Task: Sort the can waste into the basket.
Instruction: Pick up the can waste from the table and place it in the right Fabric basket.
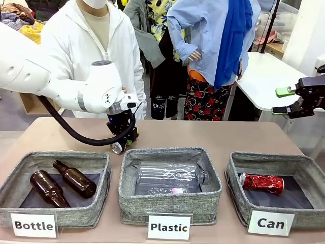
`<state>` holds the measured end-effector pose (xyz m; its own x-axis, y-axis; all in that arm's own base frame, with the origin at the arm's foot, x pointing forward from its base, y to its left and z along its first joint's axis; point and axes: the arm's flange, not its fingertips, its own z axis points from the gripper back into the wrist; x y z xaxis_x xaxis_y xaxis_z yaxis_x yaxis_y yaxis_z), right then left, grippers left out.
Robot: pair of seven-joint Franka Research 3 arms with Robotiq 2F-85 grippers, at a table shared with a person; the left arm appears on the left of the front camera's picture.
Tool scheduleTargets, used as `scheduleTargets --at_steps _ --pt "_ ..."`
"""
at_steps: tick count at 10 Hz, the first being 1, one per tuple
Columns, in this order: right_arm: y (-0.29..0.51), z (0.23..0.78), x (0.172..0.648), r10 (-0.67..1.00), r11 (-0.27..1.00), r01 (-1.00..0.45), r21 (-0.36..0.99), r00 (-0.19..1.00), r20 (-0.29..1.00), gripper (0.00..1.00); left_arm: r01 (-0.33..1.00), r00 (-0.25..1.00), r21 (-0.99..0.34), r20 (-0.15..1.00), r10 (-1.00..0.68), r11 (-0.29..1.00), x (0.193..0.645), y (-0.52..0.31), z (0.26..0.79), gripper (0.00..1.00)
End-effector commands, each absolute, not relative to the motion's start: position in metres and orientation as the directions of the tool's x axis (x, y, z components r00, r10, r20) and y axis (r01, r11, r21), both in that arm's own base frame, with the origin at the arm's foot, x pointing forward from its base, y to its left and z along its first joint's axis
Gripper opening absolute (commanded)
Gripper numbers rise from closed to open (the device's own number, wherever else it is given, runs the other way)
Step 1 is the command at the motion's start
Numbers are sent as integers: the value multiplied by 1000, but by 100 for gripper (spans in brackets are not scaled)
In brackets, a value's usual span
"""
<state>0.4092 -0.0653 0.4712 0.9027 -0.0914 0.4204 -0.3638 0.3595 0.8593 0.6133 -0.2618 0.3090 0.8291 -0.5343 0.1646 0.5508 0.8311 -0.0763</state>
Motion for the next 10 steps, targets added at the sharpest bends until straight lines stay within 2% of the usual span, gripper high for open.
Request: scheduleTargets --at_steps 1,3,6,9,10 --pt "-67 472 409 -83 361 -383 850 895 438 100 527 841 -29 162 -516 850 615 -256 323 0" --pt "-67 472 409 -83 361 -383 850 895 438 100 550 819 -11 203 -536 835 602 -236 372 0" --pt "-67 472 409 -83 361 -383 850 895 438 100 712 698 -53 163 -698 700 529 -197 477 0" --pt "-67 472 409 -83 361 -383 850 895 438 100 892 451 -63 138 -882 447 444 -168 509 0" --pt "-67 472 409 -83 361 -383 850 895 438 100 959 282 -49 113 -953 278 418 -160 506 0"
